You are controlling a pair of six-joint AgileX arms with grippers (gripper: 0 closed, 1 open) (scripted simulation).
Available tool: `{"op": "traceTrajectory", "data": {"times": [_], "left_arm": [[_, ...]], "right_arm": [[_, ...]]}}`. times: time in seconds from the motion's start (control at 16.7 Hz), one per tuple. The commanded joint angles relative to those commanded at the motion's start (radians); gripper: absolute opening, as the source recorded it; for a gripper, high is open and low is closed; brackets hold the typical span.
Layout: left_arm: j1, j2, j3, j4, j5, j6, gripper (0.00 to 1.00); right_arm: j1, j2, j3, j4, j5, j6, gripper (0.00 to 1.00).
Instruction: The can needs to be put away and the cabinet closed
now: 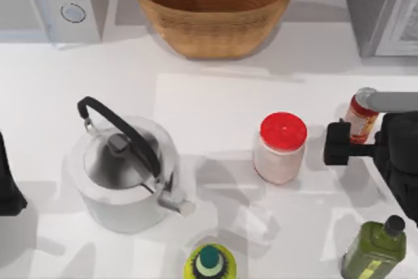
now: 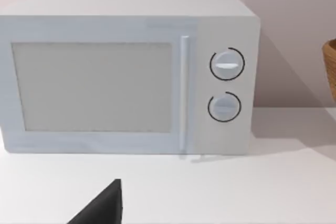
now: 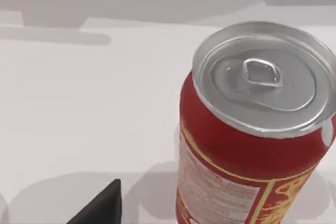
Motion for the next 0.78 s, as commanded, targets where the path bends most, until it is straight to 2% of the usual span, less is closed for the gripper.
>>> {"op": "traceTrajectory", "data": {"times": [0.48,0.78], "left_arm": [[0.000,0.000,0.000,0.000,0.000,0.000,1.00],[0.000,0.000,0.000,0.000,0.000,0.000,1.00]], "right_arm": [[0.008,0.016,0.002,-0.011,0.004,0.006,1.00],[-0.033,0.108,0.088,-0.003,-0.020,-0.009,1.00]]}}
